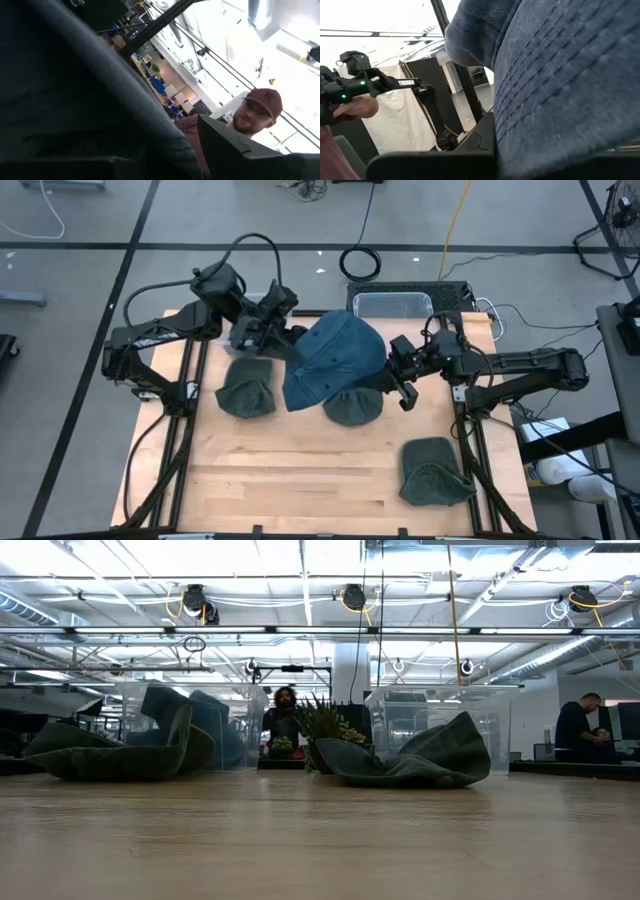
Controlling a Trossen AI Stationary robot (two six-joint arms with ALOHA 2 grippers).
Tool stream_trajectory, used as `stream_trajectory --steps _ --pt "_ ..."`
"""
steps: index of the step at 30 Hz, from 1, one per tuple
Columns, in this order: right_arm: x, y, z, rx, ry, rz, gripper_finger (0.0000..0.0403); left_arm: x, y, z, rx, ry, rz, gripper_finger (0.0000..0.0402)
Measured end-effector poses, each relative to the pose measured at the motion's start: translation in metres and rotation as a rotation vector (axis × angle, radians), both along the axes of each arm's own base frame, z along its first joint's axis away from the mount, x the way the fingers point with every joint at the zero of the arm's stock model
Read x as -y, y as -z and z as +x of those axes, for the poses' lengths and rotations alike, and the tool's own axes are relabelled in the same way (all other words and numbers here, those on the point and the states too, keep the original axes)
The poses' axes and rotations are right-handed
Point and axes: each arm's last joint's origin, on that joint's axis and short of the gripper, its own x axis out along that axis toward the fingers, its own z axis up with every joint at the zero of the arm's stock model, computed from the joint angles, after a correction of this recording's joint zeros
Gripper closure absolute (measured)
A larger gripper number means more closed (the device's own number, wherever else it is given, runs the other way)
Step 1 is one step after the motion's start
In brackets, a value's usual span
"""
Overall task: Pick & Place hat
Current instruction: Put the blue cap into the left transparent bin
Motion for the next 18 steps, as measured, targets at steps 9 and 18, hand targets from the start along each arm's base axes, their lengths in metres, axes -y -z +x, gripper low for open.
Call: stream_trajectory --steps 9,18 --pt "0.000 -0.014 -0.016 0.068 0.025 -0.003 0.0403 -0.006 0.009 0.002 -0.076 -0.027 0.017 0.0266" --pt "0.000 -0.013 -0.017 0.047 0.026 0.006 0.0403 -0.017 0.010 0.002 -0.065 -0.153 0.025 0.0308"
